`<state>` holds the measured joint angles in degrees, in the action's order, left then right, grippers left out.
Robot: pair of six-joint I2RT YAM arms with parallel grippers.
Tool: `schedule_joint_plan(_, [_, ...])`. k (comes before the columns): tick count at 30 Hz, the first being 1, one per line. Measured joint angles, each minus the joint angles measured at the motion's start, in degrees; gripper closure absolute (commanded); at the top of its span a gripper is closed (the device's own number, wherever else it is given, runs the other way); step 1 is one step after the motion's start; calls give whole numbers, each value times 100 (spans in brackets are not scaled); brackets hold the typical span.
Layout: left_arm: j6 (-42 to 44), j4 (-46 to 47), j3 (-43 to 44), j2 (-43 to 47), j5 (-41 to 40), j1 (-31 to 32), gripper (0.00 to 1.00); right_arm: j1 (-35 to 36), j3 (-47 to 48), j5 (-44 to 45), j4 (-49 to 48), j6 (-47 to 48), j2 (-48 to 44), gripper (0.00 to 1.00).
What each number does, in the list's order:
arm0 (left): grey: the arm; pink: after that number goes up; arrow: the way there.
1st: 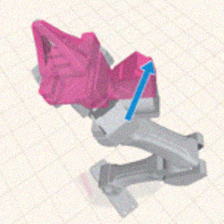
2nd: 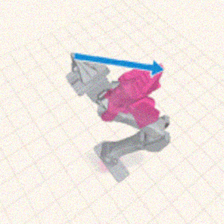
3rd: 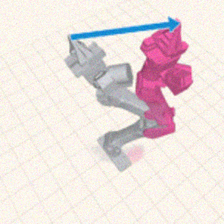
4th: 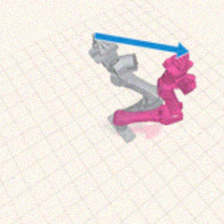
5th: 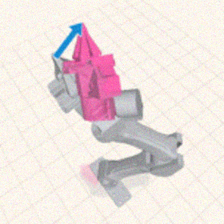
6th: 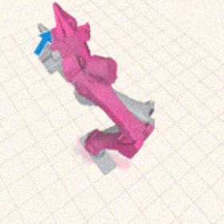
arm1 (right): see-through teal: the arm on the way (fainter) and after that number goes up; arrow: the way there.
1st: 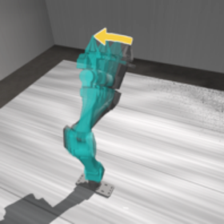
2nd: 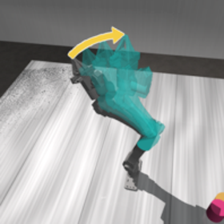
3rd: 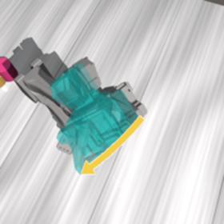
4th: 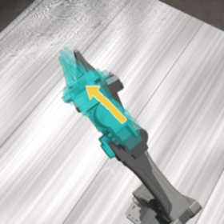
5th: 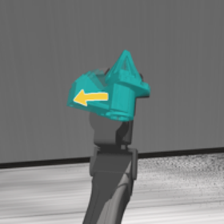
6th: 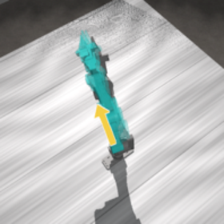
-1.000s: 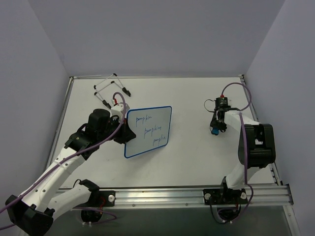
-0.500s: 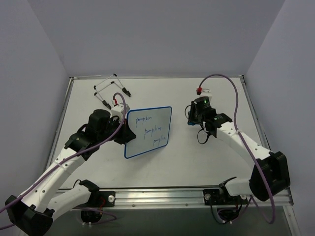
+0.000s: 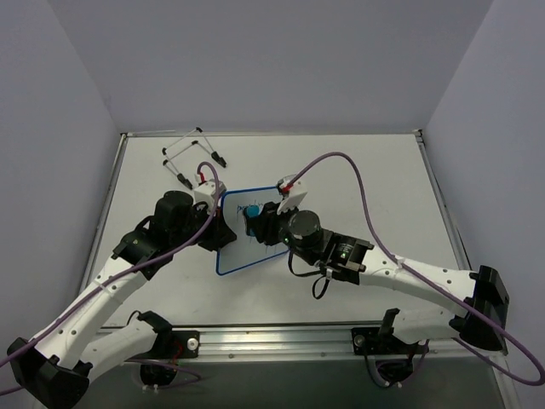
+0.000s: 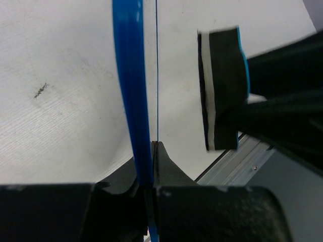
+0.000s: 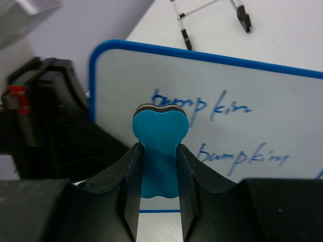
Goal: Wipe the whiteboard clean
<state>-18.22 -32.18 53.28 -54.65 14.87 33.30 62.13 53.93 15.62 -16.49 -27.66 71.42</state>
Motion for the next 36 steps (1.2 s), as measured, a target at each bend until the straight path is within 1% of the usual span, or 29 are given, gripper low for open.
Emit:
schedule_joint_plan(3, [-7,0,0,0,-7,4,98,479,-114,352,-619,61,111,90])
schedule_joint_plan(7, [-13,0,0,0,-35,44,98,925,-205,876,-1300,227,380,90])
schedule_joint_plan(15, [-61,-4,0,13,-85,94,98,994,-284,1602,-1943,485,605,90])
schedule_joint_plan(22, [-59,9,0,11,-109,155,98,713,-426,1683,-2201,597,614,91])
schedule_joint_plan(32, [-144,4,0,13,-153,166,98,181,-496,1132,-2623,669,726,91])
schedule_joint_plan(36, [-203,4,-2,22,-203,195,98,-142,-643,953,-2861,619,723,91])
